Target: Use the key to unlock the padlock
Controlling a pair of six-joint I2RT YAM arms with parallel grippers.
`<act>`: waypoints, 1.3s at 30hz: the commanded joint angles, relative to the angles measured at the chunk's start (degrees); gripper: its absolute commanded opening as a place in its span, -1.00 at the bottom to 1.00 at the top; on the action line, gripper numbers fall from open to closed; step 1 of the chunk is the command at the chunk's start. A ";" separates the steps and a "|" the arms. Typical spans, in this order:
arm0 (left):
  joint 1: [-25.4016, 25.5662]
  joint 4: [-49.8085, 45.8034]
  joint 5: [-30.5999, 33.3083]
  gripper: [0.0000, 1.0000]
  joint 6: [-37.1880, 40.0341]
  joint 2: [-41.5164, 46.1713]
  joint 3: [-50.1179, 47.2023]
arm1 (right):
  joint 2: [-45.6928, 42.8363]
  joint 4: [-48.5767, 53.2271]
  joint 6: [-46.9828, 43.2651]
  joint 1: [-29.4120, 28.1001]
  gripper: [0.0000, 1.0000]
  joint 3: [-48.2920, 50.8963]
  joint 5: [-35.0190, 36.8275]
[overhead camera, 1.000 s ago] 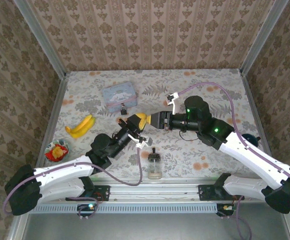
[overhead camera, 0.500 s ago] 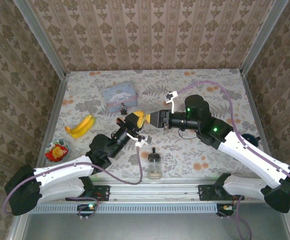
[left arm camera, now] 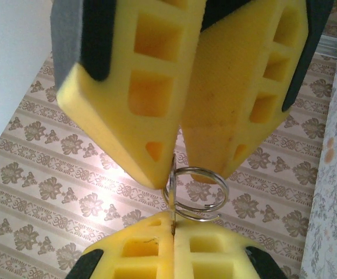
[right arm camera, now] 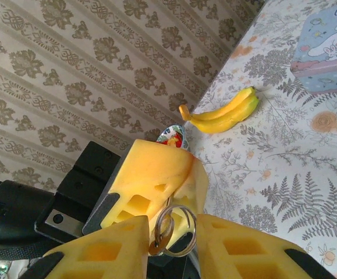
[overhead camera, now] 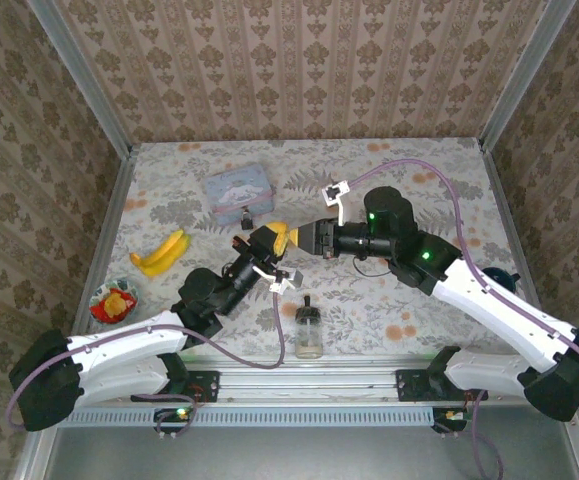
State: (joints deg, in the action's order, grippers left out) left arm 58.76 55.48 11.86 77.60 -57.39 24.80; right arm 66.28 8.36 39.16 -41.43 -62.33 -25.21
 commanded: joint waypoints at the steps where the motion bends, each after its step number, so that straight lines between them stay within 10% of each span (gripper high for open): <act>1: -0.45 0.42 0.16 -1.00 -1.73 0.45 1.06 | 0.91 -0.44 -0.21 -0.56 -0.44 -2.19 -1.20; 18: -0.58 -1.40 -2.20 -1.00 -4.96 3.51 -0.19 | 0.96 -1.26 -0.60 -0.84 -1.00 -1.03 0.73; 25: -0.46 -15.70 -6.28 0.63 -14.39 10.87 -0.16 | 1.51 -1.03 -1.89 0.47 -1.00 -1.19 1.26; 32: -0.62 -25.53 -6.78 0.90 -34.23 23.66 -4.53 | 1.43 -2.01 -2.63 2.77 -1.00 -0.28 0.26; 39: -9.03 -45.68 -1.21 0.96 -70.47 28.16 4.93 | 1.15 -3.15 -8.74 4.60 -1.00 1.25 -4.50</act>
State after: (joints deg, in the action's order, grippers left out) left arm 53.23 20.84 9.41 28.75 -30.20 23.90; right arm 67.64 6.74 34.94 -37.01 -62.17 -26.76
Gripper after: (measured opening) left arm 0.985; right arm 0.058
